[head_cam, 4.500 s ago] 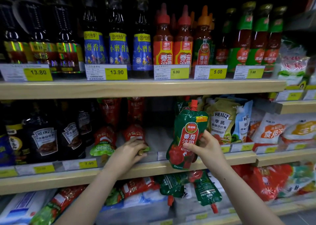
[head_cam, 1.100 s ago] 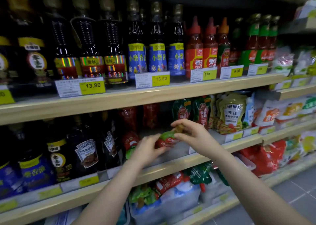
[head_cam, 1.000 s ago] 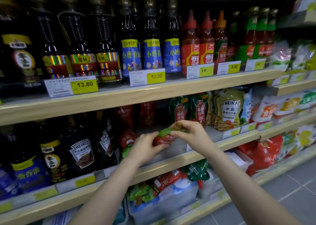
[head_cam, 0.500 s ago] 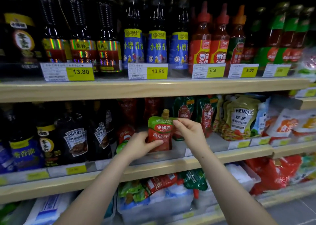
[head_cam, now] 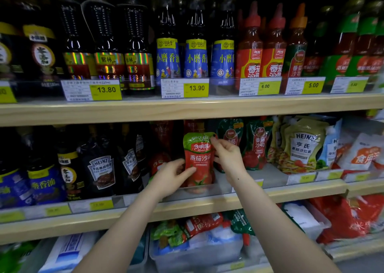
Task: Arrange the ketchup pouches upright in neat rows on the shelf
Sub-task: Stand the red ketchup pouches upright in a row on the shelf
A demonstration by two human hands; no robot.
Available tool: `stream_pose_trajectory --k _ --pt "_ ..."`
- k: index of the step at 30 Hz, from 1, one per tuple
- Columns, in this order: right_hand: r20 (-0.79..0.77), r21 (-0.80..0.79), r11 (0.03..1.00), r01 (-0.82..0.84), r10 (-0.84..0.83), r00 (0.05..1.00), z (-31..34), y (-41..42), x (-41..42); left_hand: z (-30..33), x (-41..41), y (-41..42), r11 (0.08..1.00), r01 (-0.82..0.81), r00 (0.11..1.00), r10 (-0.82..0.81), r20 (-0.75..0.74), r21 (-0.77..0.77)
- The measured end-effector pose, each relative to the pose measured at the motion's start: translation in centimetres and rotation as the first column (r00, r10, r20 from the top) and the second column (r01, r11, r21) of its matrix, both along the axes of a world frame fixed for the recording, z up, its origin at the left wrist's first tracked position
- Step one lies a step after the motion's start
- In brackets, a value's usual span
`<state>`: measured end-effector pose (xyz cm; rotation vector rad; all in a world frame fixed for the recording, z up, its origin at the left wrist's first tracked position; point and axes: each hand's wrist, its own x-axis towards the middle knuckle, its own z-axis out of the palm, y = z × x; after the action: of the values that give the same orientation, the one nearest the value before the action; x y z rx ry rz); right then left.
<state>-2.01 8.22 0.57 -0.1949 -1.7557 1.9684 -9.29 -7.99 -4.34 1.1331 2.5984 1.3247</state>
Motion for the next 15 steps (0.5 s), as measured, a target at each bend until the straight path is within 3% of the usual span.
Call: stream_pose_trajectory --k 4,8,10,12,15 --pt "0.088 0.303 0.951 0.065 -0.096 0.991 -3.1 -0.4 1.8 -1.8 1.0 -4.6 0.977 -0.136 0.912 0.058 -0.405 -0.166" --pt "0.218 0.747 0.653 0.123 -0.416 0.883 -6.1 -2.3 1.8 -3.6 1.2 -6.3 0.951 -0.148 0.811 -0.040 -0.584 -0.270" --pt "0.180 0.787 0.594 0.167 -0.479 0.859 -6.4 -2.6 1.1 -4.3 0.9 -6.2 0.951 -0.181 0.738 -0.037 -0.674 -0.250" --pt "0.156 0.774 0.602 0.196 -0.481 0.863 -6.4 -2.5 0.5 -4.8 0.7 -6.1 0.952 -0.214 0.686 -0.013 -0.727 -0.220" --pt "0.147 0.765 0.613 0.198 -0.467 0.872 -5.9 -1.6 -0.4 -5.0 0.7 -6.1 0.944 -0.283 0.686 0.077 -0.724 -0.168"
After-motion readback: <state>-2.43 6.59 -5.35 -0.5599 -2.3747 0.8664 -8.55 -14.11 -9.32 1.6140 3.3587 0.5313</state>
